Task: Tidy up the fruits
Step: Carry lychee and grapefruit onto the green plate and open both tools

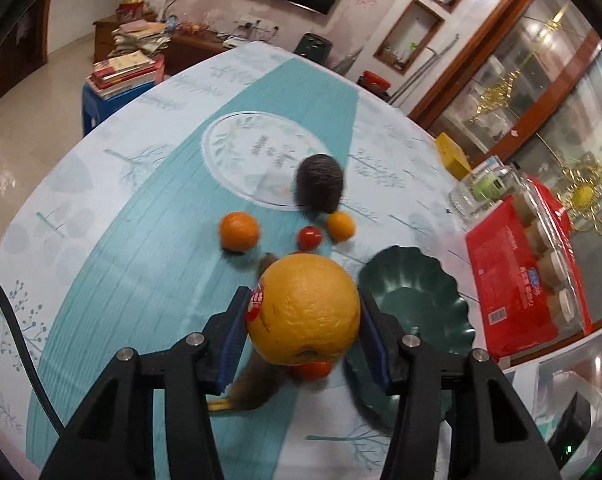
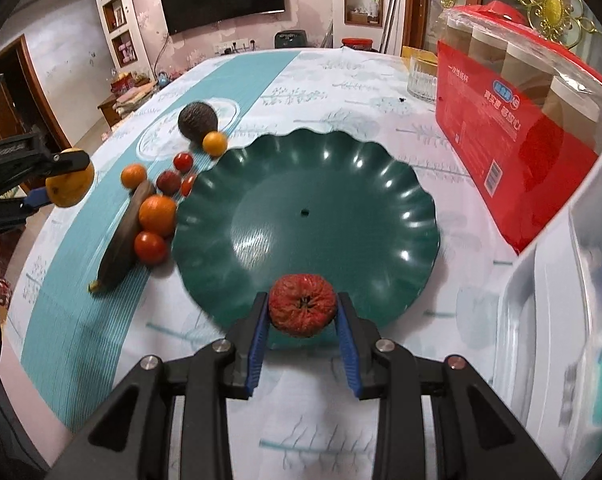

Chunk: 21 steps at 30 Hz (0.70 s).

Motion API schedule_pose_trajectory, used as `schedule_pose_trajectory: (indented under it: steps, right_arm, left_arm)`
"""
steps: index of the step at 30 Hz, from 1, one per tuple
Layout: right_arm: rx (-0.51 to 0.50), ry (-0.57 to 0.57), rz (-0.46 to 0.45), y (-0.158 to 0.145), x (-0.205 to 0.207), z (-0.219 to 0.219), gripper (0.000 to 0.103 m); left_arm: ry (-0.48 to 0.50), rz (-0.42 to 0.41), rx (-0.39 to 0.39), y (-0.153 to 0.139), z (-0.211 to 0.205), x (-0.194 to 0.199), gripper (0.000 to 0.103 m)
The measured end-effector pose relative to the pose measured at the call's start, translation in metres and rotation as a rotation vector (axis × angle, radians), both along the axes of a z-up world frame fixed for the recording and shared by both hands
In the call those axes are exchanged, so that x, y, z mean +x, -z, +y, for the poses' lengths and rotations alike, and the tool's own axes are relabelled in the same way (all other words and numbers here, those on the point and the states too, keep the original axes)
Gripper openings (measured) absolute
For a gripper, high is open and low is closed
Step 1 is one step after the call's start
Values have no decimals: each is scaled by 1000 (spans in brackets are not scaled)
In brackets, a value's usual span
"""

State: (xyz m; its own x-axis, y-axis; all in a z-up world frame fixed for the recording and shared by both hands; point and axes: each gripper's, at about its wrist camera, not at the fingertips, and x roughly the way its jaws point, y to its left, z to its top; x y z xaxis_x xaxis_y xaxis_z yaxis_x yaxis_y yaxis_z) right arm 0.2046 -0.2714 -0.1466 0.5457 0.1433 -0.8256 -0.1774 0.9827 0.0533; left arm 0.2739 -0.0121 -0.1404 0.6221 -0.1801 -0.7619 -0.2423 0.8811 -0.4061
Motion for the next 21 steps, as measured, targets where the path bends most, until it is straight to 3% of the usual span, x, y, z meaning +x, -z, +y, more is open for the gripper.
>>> schedule_pose_trajectory:
  steps: [7, 21]
  right_arm:
    - [39, -3, 7, 13, 13, -8, 33]
    - [19, 4, -2, 32, 19, -11, 33]
  left_arm:
    - [108, 26, 16, 7, -49, 13, 50]
    - [319, 181, 66, 59, -132, 32, 50]
